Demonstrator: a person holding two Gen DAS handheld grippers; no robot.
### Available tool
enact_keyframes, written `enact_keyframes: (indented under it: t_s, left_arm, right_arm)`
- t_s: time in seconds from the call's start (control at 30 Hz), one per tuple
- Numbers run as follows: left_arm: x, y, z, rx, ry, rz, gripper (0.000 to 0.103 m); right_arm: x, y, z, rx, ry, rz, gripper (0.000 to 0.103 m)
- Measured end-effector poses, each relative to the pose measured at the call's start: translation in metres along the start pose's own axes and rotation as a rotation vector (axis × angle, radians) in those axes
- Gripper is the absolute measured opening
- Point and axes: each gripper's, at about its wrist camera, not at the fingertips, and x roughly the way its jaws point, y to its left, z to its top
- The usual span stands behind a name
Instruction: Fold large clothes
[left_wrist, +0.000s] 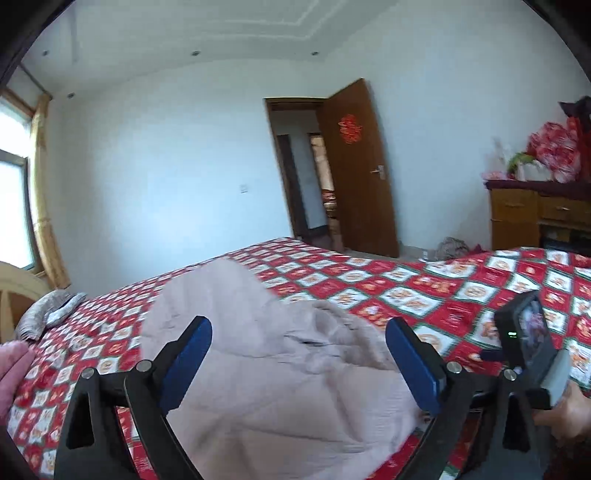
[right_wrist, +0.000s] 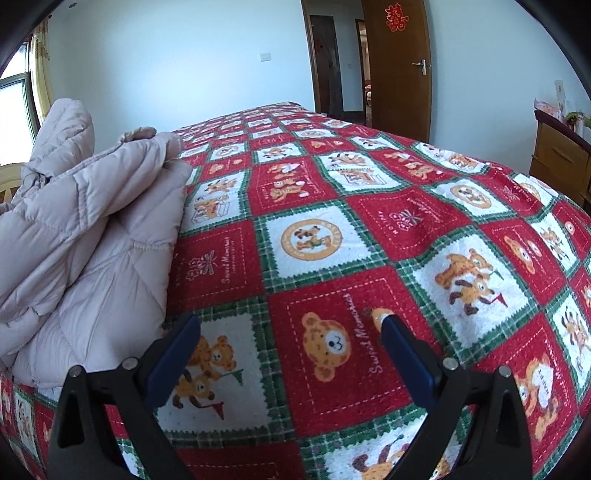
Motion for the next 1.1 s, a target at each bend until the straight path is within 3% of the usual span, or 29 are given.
enact_keyframes:
  t_s: [0.13, 0.2, 0.3, 0.4, 0.57, 0.63, 0.77, 0.9, 1.1]
  left_arm:
    - [0.028, 0.087, -0.022, -0.161, 0.108, 0.191, 0.097]
    - [0.041, 0.124, -0.036, -0.269, 0.153, 0.242, 0.097]
    - [0.069, 0.162, -0.056, -0.414, 0.214, 0.212, 0.097]
    - [0.107, 0.168, -0.071, -0.456, 0.287, 0.169, 0.097]
    - [0.132, 0.13, -0.065, -0.393, 0.283, 0.07, 0.097]
    - [0.134, 0.102, -0.057, -0.287, 0.272, 0.036, 0.097]
    - [0.138, 0.056, -0.051, -0.071, 0.268, 0.041, 0.097]
    - [0.151, 0.043, -0.055, -0.061, 0.296, -0.003, 0.097]
    - [0.162, 0.029, -0.057, -0.05, 0.296, -0.025, 0.099]
  right_arm:
    - [0.002, 0.002, 0.0, -0.009, -0.001, 0.008, 0.1]
    - [0.003, 0.002, 0.001, -0.013, -0.001, 0.007, 0.1]
    - [-0.001, 0.001, 0.008, -0.017, -0.024, -0.001, 0.1]
    - [-0.006, 0.0, 0.016, -0.02, -0.045, -0.005, 0.1]
    - [-0.006, -0.003, 0.026, -0.033, -0.055, -0.028, 0.1]
    - [-0.004, -0.007, 0.029, -0.027, -0.055, -0.04, 0.1]
    - [-0.004, -0.021, 0.041, 0.012, -0.065, -0.075, 0.1]
    - [-0.011, -0.026, 0.059, 0.063, -0.09, -0.052, 0.1]
    - [-0.022, 0.009, 0.094, 0.021, -0.134, 0.038, 0.091]
